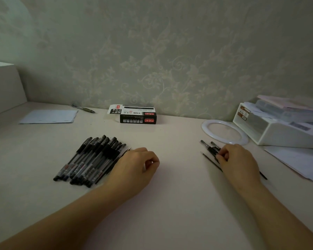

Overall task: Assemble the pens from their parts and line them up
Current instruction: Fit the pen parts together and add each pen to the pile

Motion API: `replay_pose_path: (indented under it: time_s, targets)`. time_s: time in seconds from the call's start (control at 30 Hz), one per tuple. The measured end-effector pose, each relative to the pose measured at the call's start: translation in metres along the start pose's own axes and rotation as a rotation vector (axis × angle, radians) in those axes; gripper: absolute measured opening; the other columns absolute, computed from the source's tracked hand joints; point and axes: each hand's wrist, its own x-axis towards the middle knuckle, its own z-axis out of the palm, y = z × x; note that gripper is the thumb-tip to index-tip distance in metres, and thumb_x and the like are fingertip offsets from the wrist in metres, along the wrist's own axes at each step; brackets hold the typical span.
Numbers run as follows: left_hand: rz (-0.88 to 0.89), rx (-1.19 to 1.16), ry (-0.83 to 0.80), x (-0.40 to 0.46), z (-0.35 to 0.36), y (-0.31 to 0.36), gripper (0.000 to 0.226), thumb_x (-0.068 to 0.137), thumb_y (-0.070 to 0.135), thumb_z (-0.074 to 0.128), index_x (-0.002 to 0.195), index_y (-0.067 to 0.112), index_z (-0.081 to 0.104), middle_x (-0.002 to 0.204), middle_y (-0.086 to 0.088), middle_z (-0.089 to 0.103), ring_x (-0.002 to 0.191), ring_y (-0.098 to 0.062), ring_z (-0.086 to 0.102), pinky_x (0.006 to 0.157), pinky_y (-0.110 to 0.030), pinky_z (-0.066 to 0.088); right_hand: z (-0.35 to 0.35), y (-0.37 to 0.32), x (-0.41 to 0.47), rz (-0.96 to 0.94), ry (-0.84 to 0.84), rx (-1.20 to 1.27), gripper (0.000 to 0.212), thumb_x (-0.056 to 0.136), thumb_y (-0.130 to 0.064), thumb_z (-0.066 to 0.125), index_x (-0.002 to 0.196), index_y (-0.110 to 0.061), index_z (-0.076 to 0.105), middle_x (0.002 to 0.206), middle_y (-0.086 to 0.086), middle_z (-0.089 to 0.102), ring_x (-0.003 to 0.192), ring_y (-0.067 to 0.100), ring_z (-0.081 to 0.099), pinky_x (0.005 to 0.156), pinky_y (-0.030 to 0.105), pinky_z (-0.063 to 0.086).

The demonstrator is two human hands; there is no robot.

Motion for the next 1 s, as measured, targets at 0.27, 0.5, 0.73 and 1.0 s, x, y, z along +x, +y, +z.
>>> replay_pose_path:
  time_s: [0.27, 0.5, 0.73, 1.0]
  targets:
    - [-0.006, -0.002, -0.055, -0.001, 0.0, 0.001, 0.011, 0.09, 0.026, 0.059, 0.084, 0.028, 0.068, 0.073, 0.012, 0.054, 0.065, -0.007, 0.051, 0.065, -0.033, 0.048, 0.003, 0.003, 0.002, 0.078, -0.089, -0.063, 0.019, 0.093, -0.029, 0.064, 0.092, -0.009, 0.065, 0.096, 0.01, 0.063, 0.088, 0.03, 0.059, 0.076, 0.041, 0.05]
    - [0.013, -0.033, 0.0, -0.001, 0.002, 0.003, 0.011, 0.09, 0.024, 0.06, 0.086, 0.024, 0.069, 0.072, 0.011, 0.055, 0.064, -0.006, 0.051, 0.065, -0.028, 0.047, -0.007, -0.024, -0.003, -0.118, 0.159, 0.138, 0.014, 0.095, -0.026, 0.06, 0.092, -0.013, 0.06, 0.094, 0.004, 0.057, 0.085, 0.021, 0.052, 0.073, 0.038, 0.047]
    - [0.021, -0.177, 0.012, 0.001, 0.006, 0.011, 0.034, 0.09, 0.054, 0.044, 0.107, 0.031, 0.062, 0.082, 0.017, 0.058, 0.073, -0.004, 0.057, 0.063, -0.009, 0.039, 0.013, -0.078, -0.035, -0.007, -0.213, 0.99, 0.011, 0.098, -0.027, 0.056, 0.092, -0.018, 0.06, 0.064, -0.009, 0.062, 0.057, 0.001, 0.056, 0.057, 0.013, 0.048]
    - [0.113, -0.084, -0.024, 0.001, 0.007, 0.011, 0.022, 0.097, 0.036, 0.048, 0.11, 0.025, 0.061, 0.091, 0.012, 0.061, 0.078, -0.004, 0.053, 0.067, -0.015, 0.04, 0.023, -0.075, -0.037, 0.09, -0.449, 1.351, 0.006, 0.093, -0.017, 0.064, 0.09, -0.019, 0.069, 0.081, 0.005, 0.07, 0.071, 0.017, 0.066, 0.067, 0.024, 0.053]
